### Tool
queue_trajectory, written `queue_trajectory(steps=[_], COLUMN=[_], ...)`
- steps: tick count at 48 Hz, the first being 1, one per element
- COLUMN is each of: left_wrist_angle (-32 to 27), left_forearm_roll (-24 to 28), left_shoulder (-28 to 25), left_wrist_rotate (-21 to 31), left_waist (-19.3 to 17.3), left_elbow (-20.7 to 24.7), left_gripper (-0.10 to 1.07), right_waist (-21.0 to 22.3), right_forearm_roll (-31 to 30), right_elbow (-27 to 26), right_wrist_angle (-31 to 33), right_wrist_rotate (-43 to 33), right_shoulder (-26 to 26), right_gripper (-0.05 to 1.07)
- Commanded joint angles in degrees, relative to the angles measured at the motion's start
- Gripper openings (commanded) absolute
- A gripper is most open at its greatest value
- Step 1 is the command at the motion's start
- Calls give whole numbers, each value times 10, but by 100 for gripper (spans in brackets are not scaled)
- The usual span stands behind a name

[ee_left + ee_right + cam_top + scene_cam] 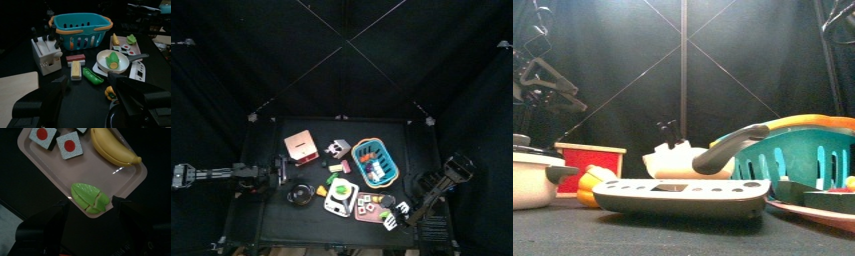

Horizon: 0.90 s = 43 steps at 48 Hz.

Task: Grab starfruit

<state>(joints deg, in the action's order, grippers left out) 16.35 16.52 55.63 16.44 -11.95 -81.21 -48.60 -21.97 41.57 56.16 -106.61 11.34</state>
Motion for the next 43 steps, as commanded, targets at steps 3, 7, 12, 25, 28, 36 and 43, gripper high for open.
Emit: queue_trajectory(steps=[3,7,12,25,28,36,43], left_wrist_angle=[3,3,3,3,3,3,3], left_forearm_roll=[0,-1,-1,-1,-1,-1,-1], left_shoulder=[-2,-2,-2,-2,-2,-2,-2], left_wrist_rotate=[-1,-1,-2,-2,-2,-1,-1], left_waist=[1,1,1,1,1,1,1], left_elbow=[7,7,7,6,5,5,5], left_gripper=[98,98,98,98,98,98,98], right_waist=[-20,-23,-24,-40,-42,-45,-40], right_forearm_roll=[-23,-29,-34,-62,-61,-59,-60], right_elbow=[-13,-14,-12,-8,-5,5,23], right_wrist_angle=[-1,-1,-2,-8,-11,-33,-72], right_wrist_rotate=[1,4,4,4,4,3,3], right_shoulder=[-12,-25,-40,-70,-74,-83,-91], right_gripper=[98,98,98,98,98,98,98])
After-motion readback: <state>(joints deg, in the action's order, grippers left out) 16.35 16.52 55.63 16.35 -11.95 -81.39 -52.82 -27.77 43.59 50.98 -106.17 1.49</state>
